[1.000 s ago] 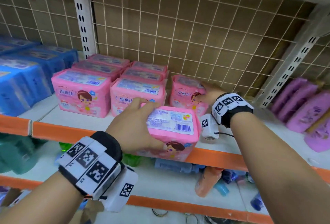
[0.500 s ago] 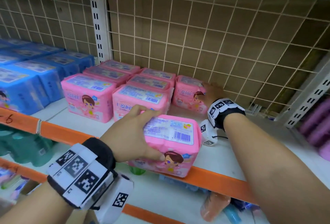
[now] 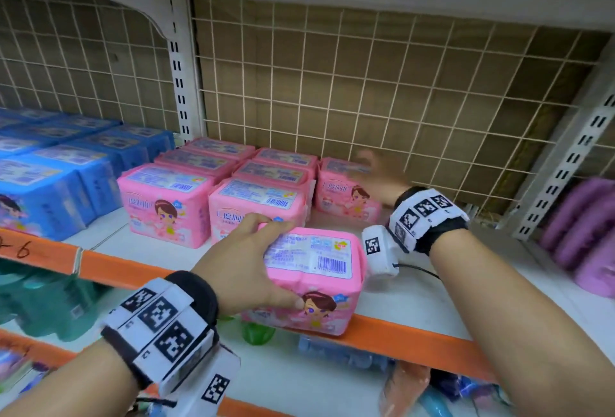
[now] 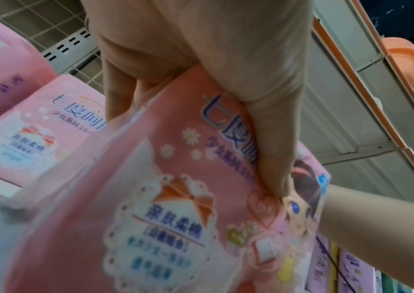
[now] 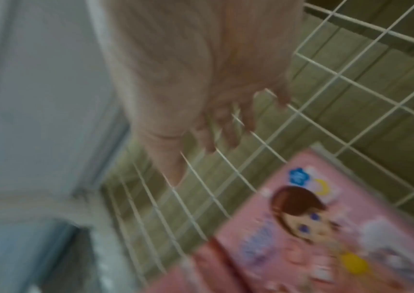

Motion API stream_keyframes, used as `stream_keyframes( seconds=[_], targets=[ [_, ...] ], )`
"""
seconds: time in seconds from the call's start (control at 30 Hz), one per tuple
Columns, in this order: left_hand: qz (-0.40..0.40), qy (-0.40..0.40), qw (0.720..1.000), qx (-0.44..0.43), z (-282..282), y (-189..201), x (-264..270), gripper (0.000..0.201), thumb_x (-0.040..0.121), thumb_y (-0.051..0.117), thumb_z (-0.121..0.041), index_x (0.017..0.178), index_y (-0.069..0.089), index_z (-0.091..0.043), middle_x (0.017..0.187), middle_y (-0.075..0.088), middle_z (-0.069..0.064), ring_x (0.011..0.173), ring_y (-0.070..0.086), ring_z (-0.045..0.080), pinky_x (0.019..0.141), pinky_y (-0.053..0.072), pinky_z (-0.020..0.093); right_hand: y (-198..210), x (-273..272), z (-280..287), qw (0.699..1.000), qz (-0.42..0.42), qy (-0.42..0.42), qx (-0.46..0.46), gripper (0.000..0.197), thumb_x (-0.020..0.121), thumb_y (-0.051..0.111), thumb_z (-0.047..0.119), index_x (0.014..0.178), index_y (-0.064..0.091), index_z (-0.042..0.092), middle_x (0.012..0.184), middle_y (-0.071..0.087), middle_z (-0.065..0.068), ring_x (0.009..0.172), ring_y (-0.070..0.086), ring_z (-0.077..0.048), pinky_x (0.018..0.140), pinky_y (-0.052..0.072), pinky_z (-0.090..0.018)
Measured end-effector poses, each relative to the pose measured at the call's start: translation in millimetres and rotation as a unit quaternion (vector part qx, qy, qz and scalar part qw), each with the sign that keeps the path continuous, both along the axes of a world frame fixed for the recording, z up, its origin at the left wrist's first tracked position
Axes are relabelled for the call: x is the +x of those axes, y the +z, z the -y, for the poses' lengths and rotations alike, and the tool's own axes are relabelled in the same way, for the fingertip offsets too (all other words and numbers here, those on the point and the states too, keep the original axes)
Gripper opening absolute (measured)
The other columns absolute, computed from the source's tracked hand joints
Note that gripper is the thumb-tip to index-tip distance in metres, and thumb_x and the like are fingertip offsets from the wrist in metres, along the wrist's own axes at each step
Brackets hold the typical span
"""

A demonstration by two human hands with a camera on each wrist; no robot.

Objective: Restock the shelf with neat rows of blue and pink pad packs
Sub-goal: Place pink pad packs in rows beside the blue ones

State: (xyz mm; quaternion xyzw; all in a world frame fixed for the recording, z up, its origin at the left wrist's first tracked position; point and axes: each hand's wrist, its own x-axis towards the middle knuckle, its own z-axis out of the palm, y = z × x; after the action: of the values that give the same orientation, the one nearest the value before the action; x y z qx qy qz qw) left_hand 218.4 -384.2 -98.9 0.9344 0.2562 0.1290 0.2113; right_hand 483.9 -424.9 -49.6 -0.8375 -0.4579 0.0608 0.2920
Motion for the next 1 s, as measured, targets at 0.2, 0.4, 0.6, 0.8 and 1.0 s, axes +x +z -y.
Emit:
stream_keyframes(
  seconds=[0.2,0.4,0.6,0.8,1.0],
  targets=[
    [0.009,-0.003,1.000,0.015,7,-1,11,0.113,0.044,0.077,-0.066,0.142,0.023,-0.044,0.132,0.028,-0.013,0.122,0.039,0.008,0.099,0.036,0.023,11,-81,80,0.945,-0.009,0.306,-0.114,0.086,0.055,0.070,0.064,0.132,0.039,0.040,0.122,0.046,0.026,0.115,0.043,0.005,0.099,0.035,-0.013],
    [0.105,-0.050,0.993,0.014,-2,13,14,0.105,0.047,0.057,-0.080,0.139,0.037,-0.033,0.122,0.031,-0.018,0.113,0.038,0.001,0.092,0.024,0.008,-10,-68,106,0.958,0.081,0.211,-0.175,0.097,0.068,0.076,0.047,0.145,0.018,0.036,0.123,0.036,0.004,0.116,0.034,-0.011,0.101,0.030,-0.024],
    [0.036,0.048,0.989,0.137,-48,19,42,0.081,0.080,0.041,-0.071,0.146,0.024,-0.027,0.153,0.023,0.004,0.143,0.010,0.024,0.115,0.002,0.046,-6,-22,105,0.982,0.076,0.101,-0.137,0.083,0.069,0.079,0.035,0.140,0.037,0.030,0.114,0.048,-0.003,0.103,0.050,-0.018,0.092,0.043,-0.029],
    [-0.055,0.073,0.970,0.225,-62,-20,56,0.074,0.079,0.051,-0.061,0.143,0.022,-0.037,0.152,0.023,-0.001,0.139,0.016,0.022,0.112,0.000,0.054,-20,0,62,0.978,0.101,0.129,-0.127,0.060,0.077,0.071,0.025,0.131,0.048,0.031,0.117,0.062,0.001,0.093,0.056,-0.013,0.074,0.040,-0.018],
    [-0.047,0.064,0.975,0.206,-69,-22,60,0.085,0.070,0.056,-0.063,0.143,0.019,-0.040,0.152,0.020,-0.004,0.140,0.013,0.021,0.113,0.000,0.049,-33,20,31,0.982,0.142,0.072,-0.106,0.062,0.083,0.065,0.028,0.139,0.039,0.022,0.139,0.047,-0.007,0.120,0.049,-0.025,0.097,0.034,-0.024]
  ],
)
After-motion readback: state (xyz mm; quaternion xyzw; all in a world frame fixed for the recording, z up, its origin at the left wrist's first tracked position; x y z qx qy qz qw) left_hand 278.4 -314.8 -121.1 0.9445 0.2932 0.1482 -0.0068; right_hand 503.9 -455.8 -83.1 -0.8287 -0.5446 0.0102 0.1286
